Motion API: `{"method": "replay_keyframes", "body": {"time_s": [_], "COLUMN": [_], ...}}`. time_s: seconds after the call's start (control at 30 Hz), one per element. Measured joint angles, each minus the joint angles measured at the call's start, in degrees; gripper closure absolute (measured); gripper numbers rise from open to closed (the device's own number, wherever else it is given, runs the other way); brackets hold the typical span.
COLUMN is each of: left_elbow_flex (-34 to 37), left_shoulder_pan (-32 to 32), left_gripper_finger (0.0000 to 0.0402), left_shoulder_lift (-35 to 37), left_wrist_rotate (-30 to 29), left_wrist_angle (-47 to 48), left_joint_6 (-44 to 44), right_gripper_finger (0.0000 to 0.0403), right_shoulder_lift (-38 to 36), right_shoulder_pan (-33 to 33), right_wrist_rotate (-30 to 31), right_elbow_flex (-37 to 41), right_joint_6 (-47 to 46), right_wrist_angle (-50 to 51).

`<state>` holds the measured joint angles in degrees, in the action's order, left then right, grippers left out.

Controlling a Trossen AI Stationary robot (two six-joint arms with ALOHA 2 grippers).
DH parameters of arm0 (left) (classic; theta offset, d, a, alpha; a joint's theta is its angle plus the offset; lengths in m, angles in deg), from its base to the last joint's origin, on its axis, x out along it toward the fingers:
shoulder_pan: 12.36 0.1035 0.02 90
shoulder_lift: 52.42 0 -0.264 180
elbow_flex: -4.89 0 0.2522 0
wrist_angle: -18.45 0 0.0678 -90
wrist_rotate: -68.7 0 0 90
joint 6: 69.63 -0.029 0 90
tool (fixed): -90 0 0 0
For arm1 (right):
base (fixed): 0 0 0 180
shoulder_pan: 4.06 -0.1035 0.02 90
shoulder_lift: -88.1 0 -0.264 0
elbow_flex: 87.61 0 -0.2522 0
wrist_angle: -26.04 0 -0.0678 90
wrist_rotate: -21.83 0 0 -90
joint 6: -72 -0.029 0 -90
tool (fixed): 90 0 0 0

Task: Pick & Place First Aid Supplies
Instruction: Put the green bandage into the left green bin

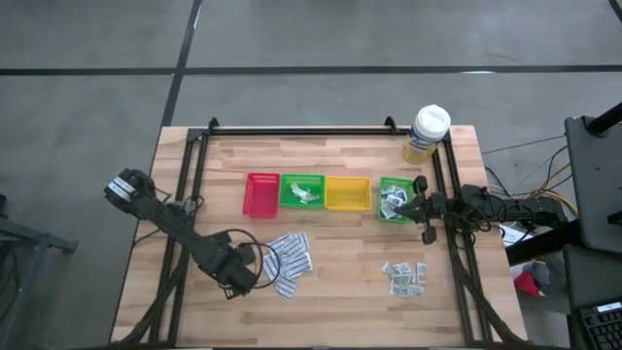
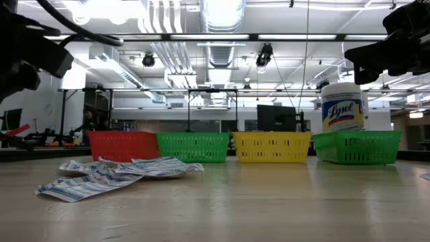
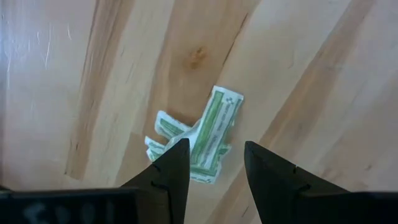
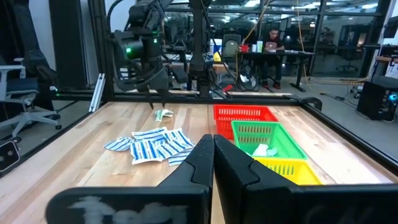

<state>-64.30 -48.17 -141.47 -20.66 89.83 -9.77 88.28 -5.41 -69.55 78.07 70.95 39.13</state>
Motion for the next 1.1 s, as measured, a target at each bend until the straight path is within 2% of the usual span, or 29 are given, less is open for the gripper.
{"method": "replay_keyframes", "body": {"time_s": [0.5,1.1], "left_elbow_flex": [2.13,5.49], "left_shoulder_pan": [0.02,0.04], "left_gripper_finger": [0.0255,0.0255], "left_shoulder_lift": [0.00,0.00], "left_wrist_rotate": [-2.62,-1.79], "left_wrist_angle": [-3.45,-6.27], "left_joint_6": [-2.54,-3.96], "right_gripper_finger": [0.0394,0.0394], "right_shoulder_lift": [0.02,0.00], "right_shoulder_pan": [-0.01,0.01], "right_wrist_rotate": [0.00,0.00], "right_elbow_flex": [0.00,0.00], "right_joint_6": [-0.03,0.00], "right_wrist_angle": [-0.01,-0.01]}}
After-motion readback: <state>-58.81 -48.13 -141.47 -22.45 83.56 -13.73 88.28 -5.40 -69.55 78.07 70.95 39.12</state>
